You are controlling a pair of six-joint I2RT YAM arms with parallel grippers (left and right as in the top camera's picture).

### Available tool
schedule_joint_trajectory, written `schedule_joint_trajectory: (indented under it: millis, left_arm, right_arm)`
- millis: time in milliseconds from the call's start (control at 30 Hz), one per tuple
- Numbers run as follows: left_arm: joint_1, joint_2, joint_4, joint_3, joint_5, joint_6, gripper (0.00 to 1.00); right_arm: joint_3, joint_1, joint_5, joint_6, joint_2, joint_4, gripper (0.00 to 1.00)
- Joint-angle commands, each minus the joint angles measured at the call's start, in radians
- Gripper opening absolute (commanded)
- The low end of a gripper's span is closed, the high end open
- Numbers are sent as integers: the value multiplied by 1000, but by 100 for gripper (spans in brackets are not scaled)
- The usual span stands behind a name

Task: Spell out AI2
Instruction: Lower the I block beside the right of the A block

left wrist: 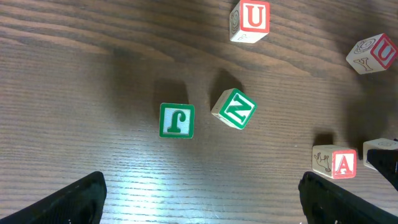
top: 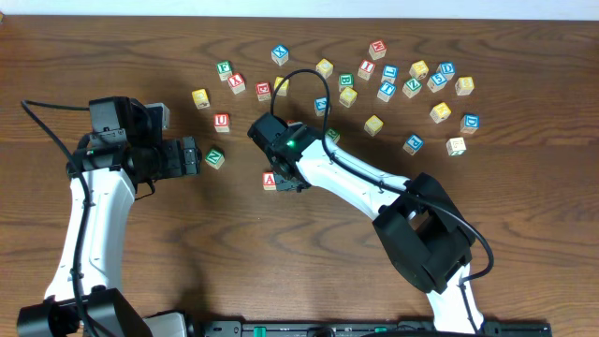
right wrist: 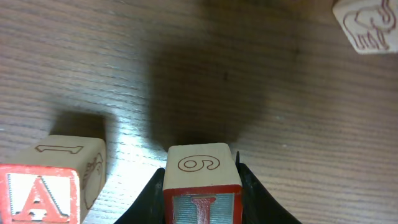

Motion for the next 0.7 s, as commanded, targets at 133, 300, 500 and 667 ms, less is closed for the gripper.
schedule_joint_trajectory:
  millis: [133, 300, 500, 667]
  left_arm:
    - [3, -13, -3, 20, 12, 21, 97]
    - [3, -13, -3, 21, 11, 21, 97]
    - [3, -13, -3, 20, 11, 21, 97]
    - [3, -13, -3, 20, 11, 21, 97]
  right_arm:
    - [-36, 11, 23, 101, -4, 6, 4]
    - [-38, 18, 23, 105, -4, 11, 4]
    - [-38, 39, 23, 120, -4, 19, 4]
    - [-38, 50, 32, 135, -4, 26, 5]
